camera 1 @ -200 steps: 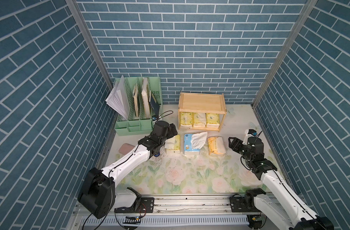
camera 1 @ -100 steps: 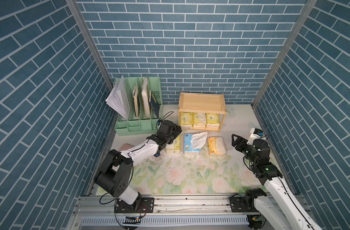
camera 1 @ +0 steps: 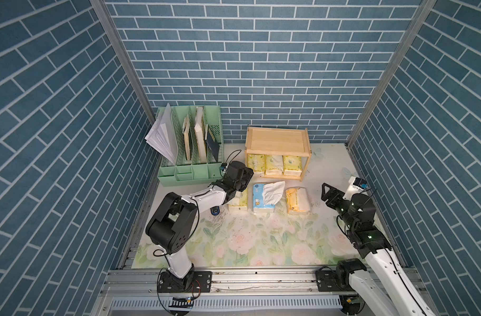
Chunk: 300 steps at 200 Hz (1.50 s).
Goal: Remove the tissue boxes from the shelf
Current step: Pick up a box of tissues from the shelf.
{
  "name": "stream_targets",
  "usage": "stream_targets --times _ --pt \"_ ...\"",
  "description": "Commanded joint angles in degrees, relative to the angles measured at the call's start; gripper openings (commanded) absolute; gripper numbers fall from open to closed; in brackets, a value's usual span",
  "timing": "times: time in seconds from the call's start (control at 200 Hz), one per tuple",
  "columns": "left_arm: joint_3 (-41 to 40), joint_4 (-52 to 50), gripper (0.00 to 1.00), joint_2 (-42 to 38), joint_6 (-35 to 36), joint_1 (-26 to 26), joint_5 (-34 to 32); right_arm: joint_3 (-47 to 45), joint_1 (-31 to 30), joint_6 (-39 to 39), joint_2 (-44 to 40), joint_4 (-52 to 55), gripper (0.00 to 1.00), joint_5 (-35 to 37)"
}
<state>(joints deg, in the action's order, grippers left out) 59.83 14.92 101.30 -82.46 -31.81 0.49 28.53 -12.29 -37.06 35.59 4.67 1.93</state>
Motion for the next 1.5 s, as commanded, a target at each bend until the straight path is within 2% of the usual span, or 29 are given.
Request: stream_targets --times 0.0,0.1,0.36,0.48,0.62,1.23,1.495 --pt "1.2 2.9 0.55 2.5 -4.7 -0.6 -1.3 -0.5 0.2 0.6 -0.7 -0.8 0.8 0.5" --pt "-0.4 7.1 0.54 3.1 -8.6 -0.6 -2.5 0.0 0.2 1.3 -1.3 -0.5 0.84 0.4" --pt "3.0 7.8 0.53 7.8 -12.2 -1.0 -1.6 0.5 0.3 2.0 -2.8 -0.1 0.86 1.4" --pt "4.0 6.9 0.53 9.1 -13.7 -1.6 -3.5 0.9 0.2 2.0 -3.2 0.4 0.86 1.9" --pt "5.3 6.4 0.54 10.3 -14.6 -1.6 -5.6 1.4 0.3 2.9 -3.6 0.9 0.87 2.7" --pt "11.5 4.1 0.53 18.0 -16.2 -1.7 -6.2 1.4 0.3 3.8 -2.9 0.5 0.88 4.0" --pt "12.8 4.9 0.34 20.5 -17.0 -1.7 -6.3 1.2 0.3 3.8 -2.7 0.4 0.88 3.9"
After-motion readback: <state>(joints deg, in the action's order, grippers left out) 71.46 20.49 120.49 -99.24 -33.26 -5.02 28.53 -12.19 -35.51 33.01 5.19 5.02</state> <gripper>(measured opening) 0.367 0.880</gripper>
